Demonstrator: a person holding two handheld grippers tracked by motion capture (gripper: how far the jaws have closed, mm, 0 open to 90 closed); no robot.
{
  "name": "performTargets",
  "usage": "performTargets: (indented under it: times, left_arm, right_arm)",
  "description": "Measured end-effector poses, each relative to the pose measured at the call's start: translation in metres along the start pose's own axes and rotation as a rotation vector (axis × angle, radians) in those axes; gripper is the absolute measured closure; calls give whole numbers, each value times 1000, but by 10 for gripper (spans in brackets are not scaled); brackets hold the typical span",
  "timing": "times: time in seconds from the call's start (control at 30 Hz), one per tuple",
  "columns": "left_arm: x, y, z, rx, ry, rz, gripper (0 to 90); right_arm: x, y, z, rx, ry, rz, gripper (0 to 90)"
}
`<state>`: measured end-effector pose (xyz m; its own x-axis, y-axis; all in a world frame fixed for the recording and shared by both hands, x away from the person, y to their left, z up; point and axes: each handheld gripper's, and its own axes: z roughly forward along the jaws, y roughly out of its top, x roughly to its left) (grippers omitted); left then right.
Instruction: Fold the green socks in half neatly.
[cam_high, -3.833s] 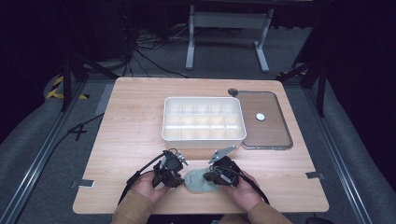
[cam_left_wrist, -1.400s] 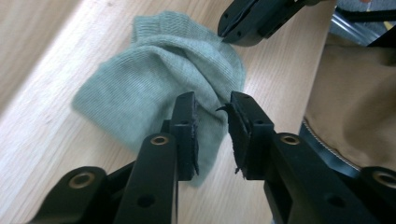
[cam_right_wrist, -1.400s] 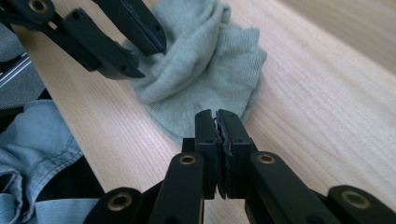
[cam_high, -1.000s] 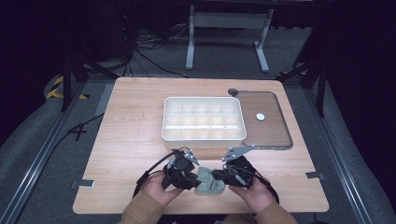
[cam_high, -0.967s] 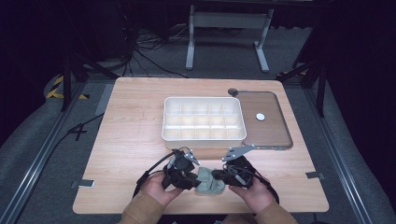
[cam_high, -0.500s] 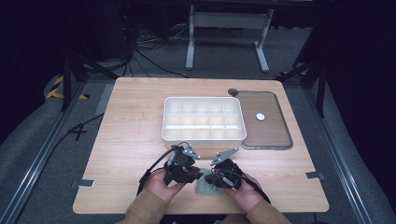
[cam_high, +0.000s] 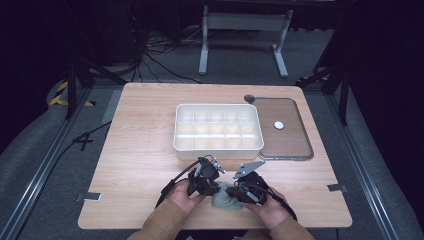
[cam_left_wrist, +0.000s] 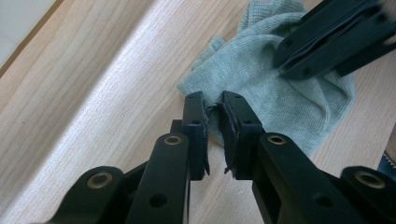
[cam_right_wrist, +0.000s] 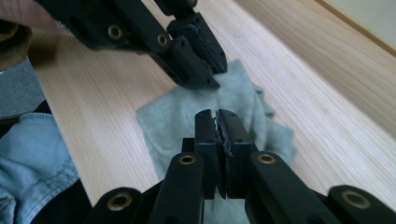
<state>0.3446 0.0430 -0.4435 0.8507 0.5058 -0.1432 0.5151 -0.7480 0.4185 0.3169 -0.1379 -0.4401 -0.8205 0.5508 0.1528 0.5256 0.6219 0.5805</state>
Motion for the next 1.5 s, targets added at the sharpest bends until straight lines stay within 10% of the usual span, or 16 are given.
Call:
performTargets:
  times: [0.53, 0.93, 1.27, 1.5]
  left_arm:
    - [8, -16, -25, -68, 11, -32, 754]
    - [7, -21, -15, -13, -4, -18, 757]
    - [-4, -16, -7, -12, -49, 44, 757]
    - [-24, -6, -7, -31, -66, 160, 719]
  right_arm:
    - [2, -9, -5, 10, -16, -12, 887]
    - [-3, -11, 5, 55, -17, 0, 889]
    - [-2, -13, 5, 48, -16, 4, 890]
    - [5, -12, 7, 47, -28, -5, 889]
